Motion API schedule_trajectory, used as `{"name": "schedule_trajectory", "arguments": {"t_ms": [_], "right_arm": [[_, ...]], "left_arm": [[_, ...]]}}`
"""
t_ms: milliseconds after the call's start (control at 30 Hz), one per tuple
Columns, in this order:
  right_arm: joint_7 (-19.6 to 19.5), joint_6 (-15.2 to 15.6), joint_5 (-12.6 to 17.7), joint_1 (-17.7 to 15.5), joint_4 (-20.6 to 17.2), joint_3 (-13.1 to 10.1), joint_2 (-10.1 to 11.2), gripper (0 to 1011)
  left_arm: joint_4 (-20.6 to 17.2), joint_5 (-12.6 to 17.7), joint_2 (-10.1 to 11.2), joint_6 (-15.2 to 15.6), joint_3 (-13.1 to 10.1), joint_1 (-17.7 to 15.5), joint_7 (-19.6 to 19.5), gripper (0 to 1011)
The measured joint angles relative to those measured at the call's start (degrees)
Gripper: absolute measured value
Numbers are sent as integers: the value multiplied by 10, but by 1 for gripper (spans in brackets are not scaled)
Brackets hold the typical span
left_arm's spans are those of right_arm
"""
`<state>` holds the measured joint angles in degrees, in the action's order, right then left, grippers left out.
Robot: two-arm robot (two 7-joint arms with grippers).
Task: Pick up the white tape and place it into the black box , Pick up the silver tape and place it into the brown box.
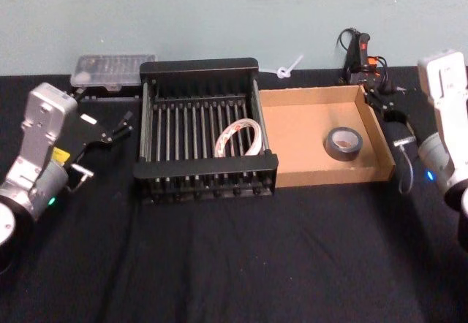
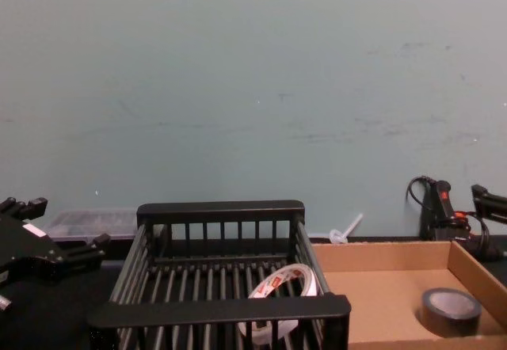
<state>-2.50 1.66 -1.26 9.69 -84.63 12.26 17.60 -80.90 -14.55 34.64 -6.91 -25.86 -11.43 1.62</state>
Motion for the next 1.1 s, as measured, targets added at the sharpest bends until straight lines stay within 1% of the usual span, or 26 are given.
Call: {"name": "schedule_trajectory", "arguments": {"t_ms": [100, 267, 433, 1100], "right_arm": [[-17, -22, -18, -9, 7, -2, -4, 1002], [-26, -36, -31, -18, 14, -8, -10, 1003], [-19, -37, -31, -23, 14, -14, -13, 1002], [-21, -37, -31, -21, 14, -12, -12, 1002]], "left_arm": [[0, 0, 0, 0, 0, 0, 0, 1001], [0, 0, 0, 0, 0, 0, 0, 1001], [0, 0, 0, 0, 0, 0, 0, 1001], [0, 0, 0, 0, 0, 0, 0, 1001]]}}
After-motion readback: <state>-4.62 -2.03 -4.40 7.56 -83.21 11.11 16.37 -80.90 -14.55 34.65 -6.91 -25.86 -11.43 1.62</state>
